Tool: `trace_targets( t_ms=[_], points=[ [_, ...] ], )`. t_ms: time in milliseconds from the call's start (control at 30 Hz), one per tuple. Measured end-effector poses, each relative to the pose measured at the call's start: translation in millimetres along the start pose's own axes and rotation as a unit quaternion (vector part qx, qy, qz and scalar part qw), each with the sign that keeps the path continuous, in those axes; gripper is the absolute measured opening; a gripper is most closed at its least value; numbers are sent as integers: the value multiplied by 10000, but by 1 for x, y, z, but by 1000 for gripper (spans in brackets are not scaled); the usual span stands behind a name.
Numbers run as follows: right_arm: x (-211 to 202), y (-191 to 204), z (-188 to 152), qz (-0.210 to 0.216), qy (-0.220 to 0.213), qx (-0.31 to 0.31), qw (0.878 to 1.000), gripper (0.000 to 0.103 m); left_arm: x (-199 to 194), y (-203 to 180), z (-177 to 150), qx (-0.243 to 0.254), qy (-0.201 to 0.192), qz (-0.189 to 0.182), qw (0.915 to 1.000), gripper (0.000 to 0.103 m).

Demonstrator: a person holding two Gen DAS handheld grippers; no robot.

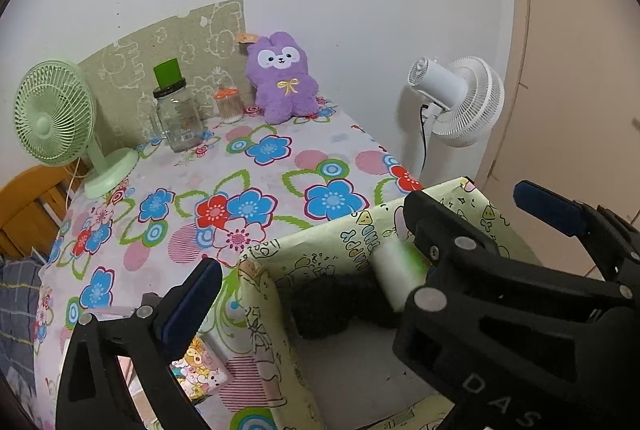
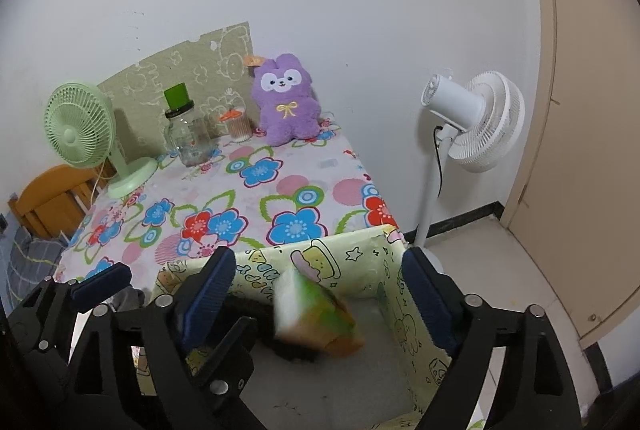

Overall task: Organize soft objects
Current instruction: 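Open the left tool to drop the black bag while the right tool drops the tissue box, then withdraw both tools from the gift box back over the table items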

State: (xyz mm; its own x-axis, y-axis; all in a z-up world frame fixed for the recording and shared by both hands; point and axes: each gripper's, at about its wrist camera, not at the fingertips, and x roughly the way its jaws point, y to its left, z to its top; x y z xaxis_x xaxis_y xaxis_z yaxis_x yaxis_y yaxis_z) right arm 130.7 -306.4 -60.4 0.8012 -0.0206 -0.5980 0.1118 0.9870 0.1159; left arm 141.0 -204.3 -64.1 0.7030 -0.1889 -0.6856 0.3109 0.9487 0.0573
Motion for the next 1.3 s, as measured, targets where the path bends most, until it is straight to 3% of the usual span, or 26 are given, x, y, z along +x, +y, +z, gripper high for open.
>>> trace_targets(
  t_ms=[633,1300],
  points=[
    [-42,12,-4,-65,-272,-105,9996,92,-42,4,-6,86,-428,53,9990,103],
    [-94,51,-14,-68,-569,-305,9979,92,-94,31,-24,-15,-790,61,9969,103]
  ],
)
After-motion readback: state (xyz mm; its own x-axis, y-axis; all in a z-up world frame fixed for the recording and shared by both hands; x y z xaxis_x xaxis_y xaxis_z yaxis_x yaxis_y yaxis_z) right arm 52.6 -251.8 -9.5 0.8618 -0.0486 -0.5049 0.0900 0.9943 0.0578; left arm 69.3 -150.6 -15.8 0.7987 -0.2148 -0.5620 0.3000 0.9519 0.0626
